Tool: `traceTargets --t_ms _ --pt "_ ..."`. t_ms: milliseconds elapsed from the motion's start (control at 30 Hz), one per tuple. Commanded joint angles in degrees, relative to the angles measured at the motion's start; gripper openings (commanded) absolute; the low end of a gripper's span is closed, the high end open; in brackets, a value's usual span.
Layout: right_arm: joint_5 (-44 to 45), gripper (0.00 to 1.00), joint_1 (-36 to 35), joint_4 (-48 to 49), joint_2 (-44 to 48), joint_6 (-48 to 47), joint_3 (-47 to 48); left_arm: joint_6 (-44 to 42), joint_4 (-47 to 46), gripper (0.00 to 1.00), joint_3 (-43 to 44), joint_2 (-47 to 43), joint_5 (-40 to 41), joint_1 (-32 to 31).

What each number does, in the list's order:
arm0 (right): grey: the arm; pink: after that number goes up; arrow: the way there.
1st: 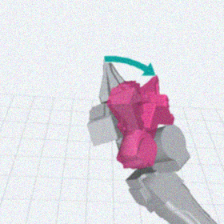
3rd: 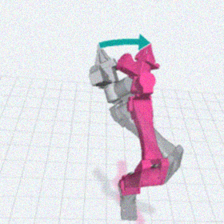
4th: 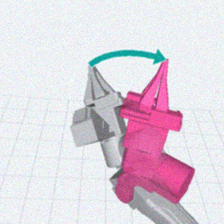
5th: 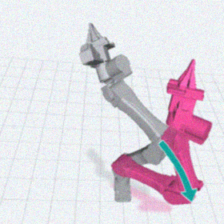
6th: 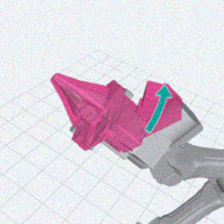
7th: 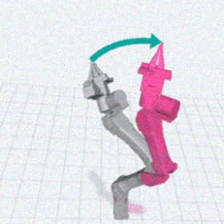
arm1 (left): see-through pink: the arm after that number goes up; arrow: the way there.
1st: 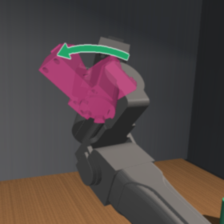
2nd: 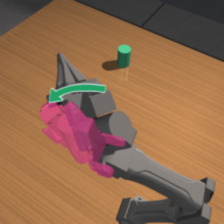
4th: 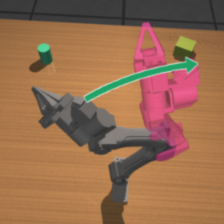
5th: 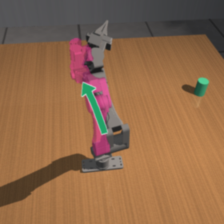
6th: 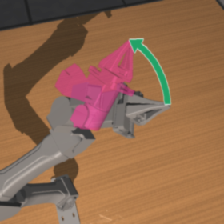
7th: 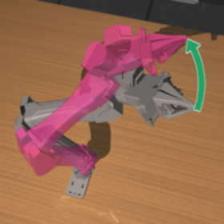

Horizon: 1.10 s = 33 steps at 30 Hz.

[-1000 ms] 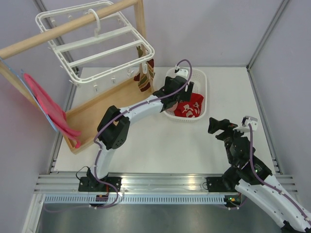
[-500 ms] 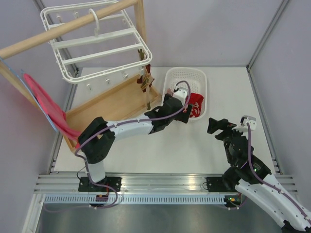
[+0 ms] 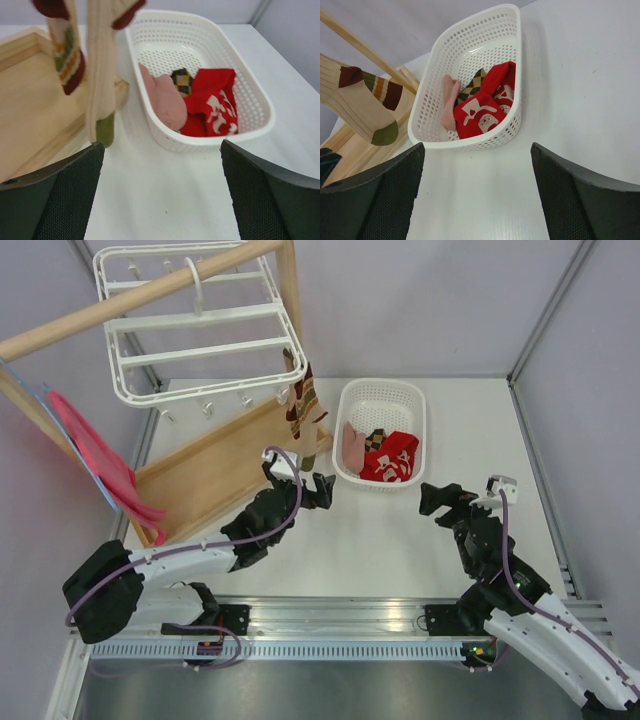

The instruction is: Remove the socks clipped to the hanger

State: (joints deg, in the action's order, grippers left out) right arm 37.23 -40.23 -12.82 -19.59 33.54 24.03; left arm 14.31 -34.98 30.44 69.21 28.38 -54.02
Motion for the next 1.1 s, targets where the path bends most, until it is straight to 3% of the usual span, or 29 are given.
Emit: traceTargets --t_ms 0,167,600,867,933,967,1000,1067 --pt "-2.2 0.90 0.1 3.5 -1.1 0.9 -0.6 4.3 -8.5 1.00 -1.9 -1.0 1.2 5.4" --pt "-2.3 0.90 0.1 4.0 -1.2 0.5 -0.9 2.2 -16.9 1.00 -4.4 0.1 -2.5 9.8" --pt "-1.7 0.90 0.1 5.5 -3.3 -0.3 -1.2 2.7 -17.6 1.00 0.8 7.9 -12.8 18.5" --pt "-2.0 0.90 0.1 5.9 -3.5 -0.7 -1.0 7.3 -21.5 0.97 3.1 16.3 -20.4 19.0" --pt "-2.1 0.90 0.1 5.9 -3.4 -0.8 -1.0 8.3 -23.8 0.92 3.0 17.5 -20.2 19.1" --pt "-2.0 0.90 0.1 6.0 -3.3 -0.9 -1.0 8.9 -24.3 0.86 3.0 18.5 -19.9 19.1" --pt "-2.1 0.90 0.1 6.0 -3.2 -1.1 -1.0 9.1 -24.7 0.75 3.3 18.9 -19.6 19.1" --pt "-1.9 0.90 0.1 6.0 -3.0 -1.3 -0.9 9.5 -25.1 0.67 3.6 19.6 -18.7 19.1"
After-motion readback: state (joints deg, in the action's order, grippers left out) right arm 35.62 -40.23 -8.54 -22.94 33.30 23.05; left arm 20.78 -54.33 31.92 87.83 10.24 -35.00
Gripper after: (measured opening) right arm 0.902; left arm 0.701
